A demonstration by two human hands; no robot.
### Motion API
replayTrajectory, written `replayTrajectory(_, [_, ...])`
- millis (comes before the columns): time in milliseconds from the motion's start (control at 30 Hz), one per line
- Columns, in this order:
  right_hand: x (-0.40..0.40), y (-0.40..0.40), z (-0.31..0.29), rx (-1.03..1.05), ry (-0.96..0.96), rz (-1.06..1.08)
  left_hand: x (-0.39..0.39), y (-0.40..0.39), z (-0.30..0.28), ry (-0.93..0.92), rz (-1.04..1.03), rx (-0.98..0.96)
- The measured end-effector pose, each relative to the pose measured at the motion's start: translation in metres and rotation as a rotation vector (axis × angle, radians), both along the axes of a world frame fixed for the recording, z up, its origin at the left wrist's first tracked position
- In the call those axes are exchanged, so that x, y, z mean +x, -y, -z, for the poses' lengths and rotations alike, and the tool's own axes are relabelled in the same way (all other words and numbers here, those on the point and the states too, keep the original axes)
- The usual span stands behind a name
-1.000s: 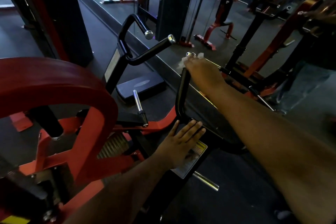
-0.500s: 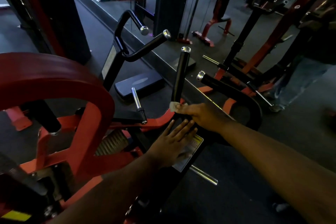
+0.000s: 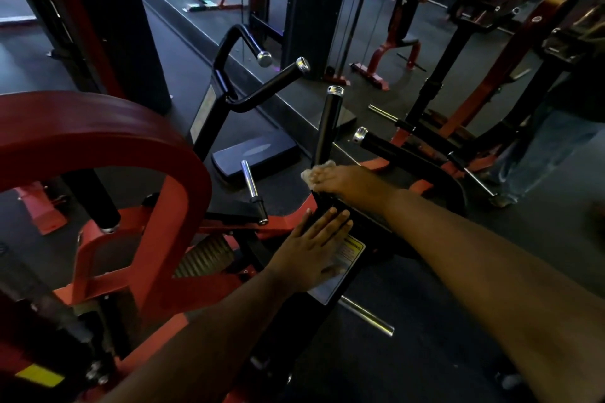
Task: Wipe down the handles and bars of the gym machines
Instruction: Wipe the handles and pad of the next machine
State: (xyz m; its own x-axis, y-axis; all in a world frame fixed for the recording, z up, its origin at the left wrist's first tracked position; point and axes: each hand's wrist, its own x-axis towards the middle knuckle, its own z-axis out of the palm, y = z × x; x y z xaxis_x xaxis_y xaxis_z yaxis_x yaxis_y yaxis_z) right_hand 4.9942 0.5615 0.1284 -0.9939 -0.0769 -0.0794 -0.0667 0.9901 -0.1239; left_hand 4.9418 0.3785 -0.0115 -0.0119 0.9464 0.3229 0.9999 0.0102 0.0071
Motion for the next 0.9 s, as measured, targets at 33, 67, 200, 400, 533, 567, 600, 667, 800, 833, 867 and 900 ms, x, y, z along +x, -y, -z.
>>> replayTrajectory(33, [0.006,-0.002,0.0,0.021,0.025,-0.026,-0.002,0.001,-0.001,-0.005,-0.007,-0.002])
replayTrajectory(67, [0.009,-0.003,-0.003,0.055,0.047,-0.055,-0.004,0.002,-0.001,-0.008,-0.01,-0.004])
replayTrajectory(200, [0.011,-0.003,-0.03,0.111,-0.015,-0.037,-0.008,-0.001,-0.002,0.01,-0.027,-0.014])
replayTrajectory(400, [-0.051,-0.029,-0.068,0.137,-0.421,0.337,-0.004,-0.005,-0.001,0.043,-0.049,-0.022])
replayTrajectory(533, [-0.069,-0.025,-0.061,0.331,-0.363,0.373,-0.007,-0.004,-0.001,0.069,-0.037,0.002])
replayTrajectory(567, [-0.068,-0.021,-0.057,0.402,-0.384,0.369,-0.007,-0.004,-0.001,0.069,-0.031,0.003])
replayTrajectory(600, [-0.063,-0.015,-0.053,0.496,-0.409,0.343,-0.008,-0.004,-0.002,0.068,-0.028,0.004])
replayTrajectory(667, [-0.051,-0.005,-0.043,0.647,-0.428,0.239,-0.008,-0.004,-0.001,0.075,-0.022,0.006])
replayTrajectory(800, [-0.031,-0.008,-0.013,0.533,-0.31,0.082,-0.009,-0.005,0.001,0.095,-0.011,-0.008])
replayTrajectory(833, [-0.024,-0.008,-0.007,0.376,-0.24,0.063,-0.009,-0.005,0.001,0.097,-0.01,-0.017])
replayTrajectory(867, [-0.015,-0.007,-0.003,0.253,-0.177,0.037,-0.008,-0.005,0.001,0.095,-0.009,-0.02])
replayTrajectory(900, [-0.006,-0.006,0.002,0.168,-0.128,0.021,-0.008,-0.006,0.002,0.094,-0.01,-0.022])
